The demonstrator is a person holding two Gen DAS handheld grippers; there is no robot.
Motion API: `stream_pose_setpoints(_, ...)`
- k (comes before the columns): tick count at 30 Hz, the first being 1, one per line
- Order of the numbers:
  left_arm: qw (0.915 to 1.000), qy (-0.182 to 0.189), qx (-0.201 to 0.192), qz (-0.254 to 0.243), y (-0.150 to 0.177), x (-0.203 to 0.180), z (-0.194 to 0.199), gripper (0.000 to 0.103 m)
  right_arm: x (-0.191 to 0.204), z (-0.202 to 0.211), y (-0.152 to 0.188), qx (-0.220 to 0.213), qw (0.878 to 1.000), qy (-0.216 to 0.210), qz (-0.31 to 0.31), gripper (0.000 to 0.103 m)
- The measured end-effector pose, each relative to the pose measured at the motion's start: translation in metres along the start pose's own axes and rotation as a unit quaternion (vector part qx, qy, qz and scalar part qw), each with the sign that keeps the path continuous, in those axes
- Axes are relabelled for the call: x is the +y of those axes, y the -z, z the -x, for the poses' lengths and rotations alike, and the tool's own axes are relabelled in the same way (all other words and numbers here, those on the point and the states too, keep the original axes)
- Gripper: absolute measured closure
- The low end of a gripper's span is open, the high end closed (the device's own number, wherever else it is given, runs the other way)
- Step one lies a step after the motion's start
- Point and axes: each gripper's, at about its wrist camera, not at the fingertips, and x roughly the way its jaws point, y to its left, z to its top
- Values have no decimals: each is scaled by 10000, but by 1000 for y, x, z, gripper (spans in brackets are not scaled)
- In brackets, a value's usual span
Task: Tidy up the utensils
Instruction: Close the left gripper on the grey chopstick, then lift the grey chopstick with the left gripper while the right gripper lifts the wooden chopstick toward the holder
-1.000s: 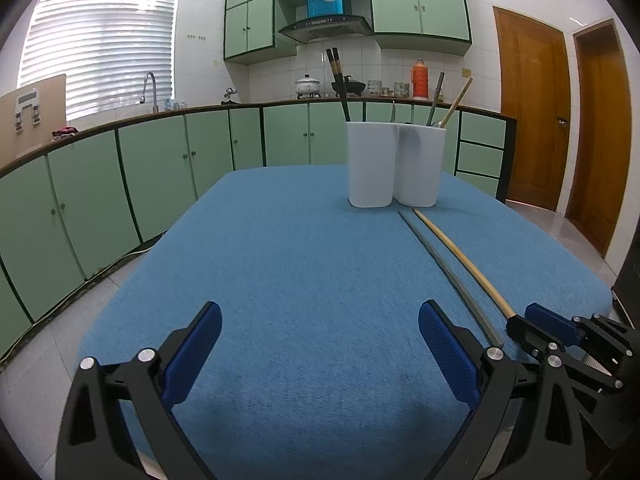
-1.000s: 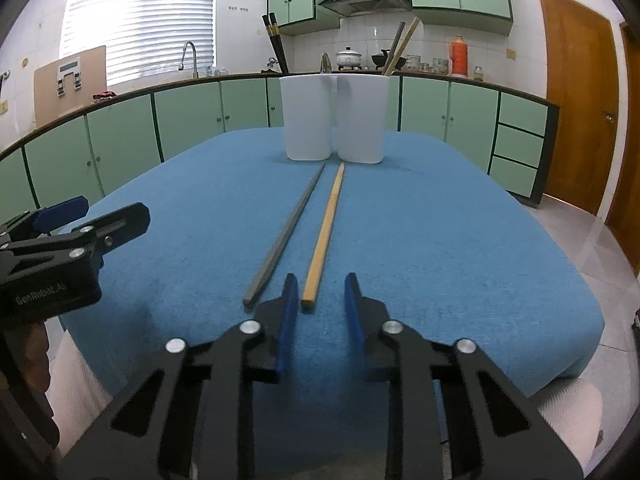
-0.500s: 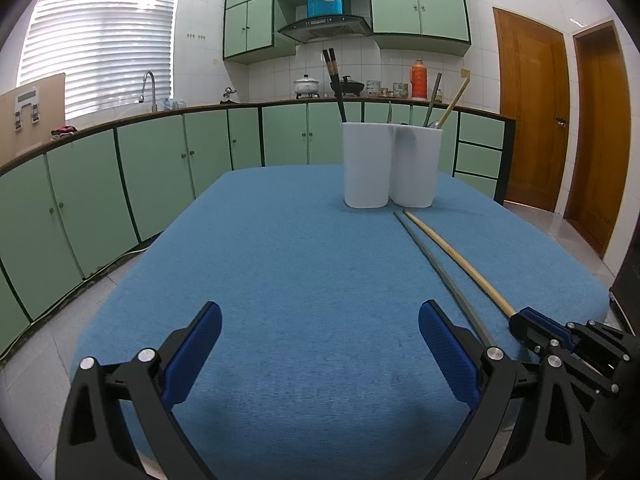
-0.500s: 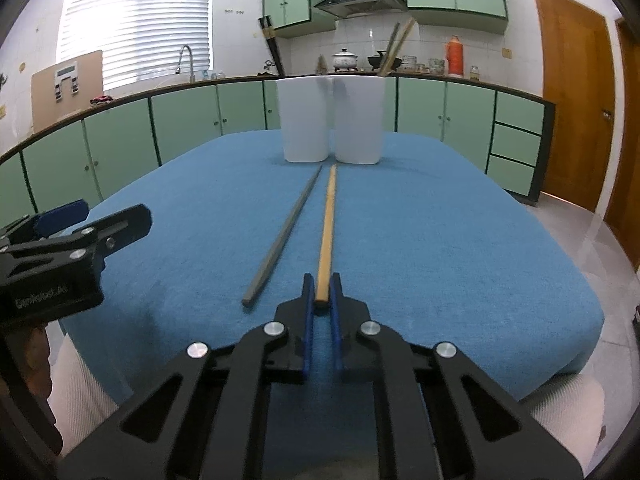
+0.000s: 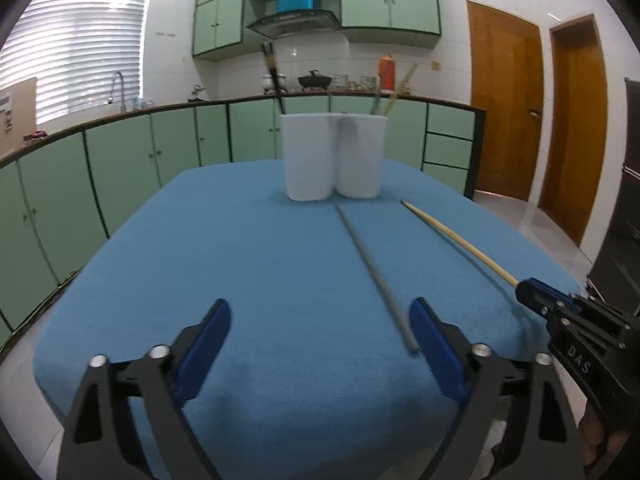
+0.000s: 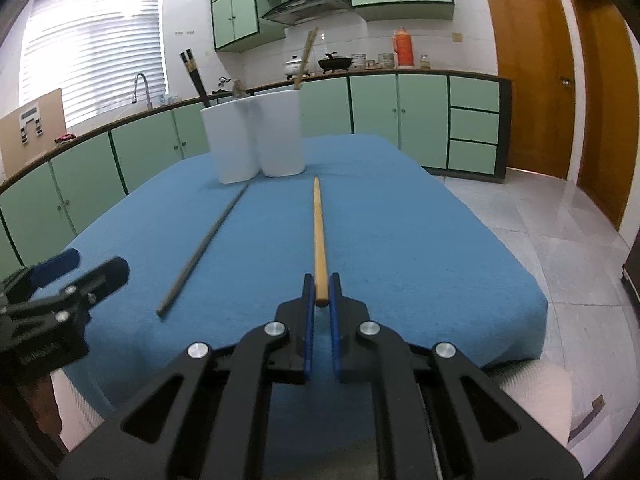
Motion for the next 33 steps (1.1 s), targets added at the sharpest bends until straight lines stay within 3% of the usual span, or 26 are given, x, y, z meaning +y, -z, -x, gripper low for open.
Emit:
stream_pose_setpoints(5, 9998, 149, 139, -2, 5, -15, -10, 34, -8, 2, 0, 4, 10000, -43, -36, 97)
stream_pose_setpoints(9, 9995, 204, 212, 89, 7, -23, -16, 38, -13, 3, 0, -3, 10000, -81, -55, 97)
stream_pose_setpoints(17, 9995, 174, 254, 77, 11, -38, -22, 55, -17, 8, 0, -65, 9998, -133, -94, 97)
stream_pose_setpoints(27, 9998, 48, 155, 111, 12, -44, -25, 95, -16, 13, -1, -145, 9998, -139, -55, 97)
stream_pose_setpoints(33, 9998, 50, 123, 116, 12, -44, -24, 96, -14, 16, -2, -203, 9997, -118, 0, 97)
